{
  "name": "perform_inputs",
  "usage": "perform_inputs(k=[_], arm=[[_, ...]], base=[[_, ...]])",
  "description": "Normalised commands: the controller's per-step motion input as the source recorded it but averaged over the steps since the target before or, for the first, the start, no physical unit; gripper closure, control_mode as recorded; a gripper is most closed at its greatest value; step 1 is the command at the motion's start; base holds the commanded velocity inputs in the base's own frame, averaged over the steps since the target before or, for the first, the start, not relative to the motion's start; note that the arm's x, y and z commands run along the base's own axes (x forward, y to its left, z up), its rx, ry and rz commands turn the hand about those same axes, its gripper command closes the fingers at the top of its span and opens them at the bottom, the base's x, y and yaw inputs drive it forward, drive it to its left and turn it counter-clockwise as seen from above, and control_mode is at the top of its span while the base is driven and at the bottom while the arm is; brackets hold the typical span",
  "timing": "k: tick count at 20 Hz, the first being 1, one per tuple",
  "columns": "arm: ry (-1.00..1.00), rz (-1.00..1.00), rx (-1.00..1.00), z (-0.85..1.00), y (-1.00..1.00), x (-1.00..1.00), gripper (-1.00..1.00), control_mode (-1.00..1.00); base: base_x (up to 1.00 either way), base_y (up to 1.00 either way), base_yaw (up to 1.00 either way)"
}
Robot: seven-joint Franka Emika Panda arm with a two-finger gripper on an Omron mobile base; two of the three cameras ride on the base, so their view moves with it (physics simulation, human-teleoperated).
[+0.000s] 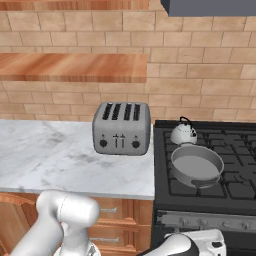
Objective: Pick the kettle from the cabinet and place it on a stove burner. Then pick the pot from the counter and place it on another stove burner. Finally, turn both burners on.
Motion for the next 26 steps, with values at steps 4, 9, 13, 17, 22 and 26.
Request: perform_inputs(k=[4,9,13,17,22,26], arm=[[-0.07,0.00,0.04,-0.17,-0.02,0.32,-1.00,-1.00],[-0.06,0.00,0.06,-0.14,-0.05,0.21,-1.00,-1.00],[-0.08,0.00,0.05,-0.20,-0.23,0.03,-1.00,-1.00],[-0.05,0.00,0.04,-0.21,-0.30,0.00,-1.00,-1.00],[-0.02,0.00,0.03,-0.20,-0.14,0.06,-1.00,-1.00],[-0.02,0.00,0.01,-0.24,-0.13,0.10,-1.00,-1.00]], base=[[0.00,0.00,0.00],[0.00,0.00,0.00],[0.00,0.00,0.00],[0.00,0.00,0.00],[0.00,0.00,0.00],[0.00,0.00,0.00]])
